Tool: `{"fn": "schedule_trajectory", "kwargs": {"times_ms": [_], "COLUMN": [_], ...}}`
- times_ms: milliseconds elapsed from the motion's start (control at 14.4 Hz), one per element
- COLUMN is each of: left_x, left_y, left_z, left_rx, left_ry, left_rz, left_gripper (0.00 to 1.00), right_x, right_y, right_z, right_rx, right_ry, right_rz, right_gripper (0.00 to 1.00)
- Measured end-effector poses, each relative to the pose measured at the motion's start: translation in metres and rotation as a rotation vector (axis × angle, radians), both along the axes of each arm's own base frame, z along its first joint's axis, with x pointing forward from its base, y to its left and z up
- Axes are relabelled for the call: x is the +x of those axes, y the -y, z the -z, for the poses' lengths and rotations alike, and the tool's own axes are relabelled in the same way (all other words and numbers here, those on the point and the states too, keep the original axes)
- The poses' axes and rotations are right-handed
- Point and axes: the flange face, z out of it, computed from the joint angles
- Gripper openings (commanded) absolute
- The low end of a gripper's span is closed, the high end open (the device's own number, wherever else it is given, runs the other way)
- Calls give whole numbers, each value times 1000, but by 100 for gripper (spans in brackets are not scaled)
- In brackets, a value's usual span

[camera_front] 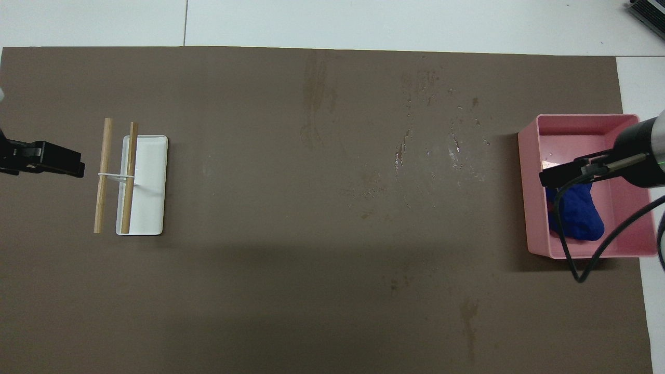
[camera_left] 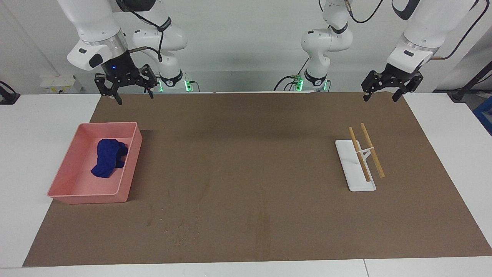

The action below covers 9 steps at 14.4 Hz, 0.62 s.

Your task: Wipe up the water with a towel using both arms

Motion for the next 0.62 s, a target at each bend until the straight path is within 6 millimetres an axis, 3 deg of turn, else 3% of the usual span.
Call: {"fn": "schedule_trajectory", "kwargs": {"times_ms": [623], "left_x": [0], "left_y": [0], "left_z": [0], "left_rx": [0], "left_ry": [0], "left_rz": [0], "left_gripper": [100], "right_x": [6], "right_y": [26], "right_z": [7], "right_rx": [-1], "right_ry": [-15], "right_rz": [47], "right_gripper": [100]}}
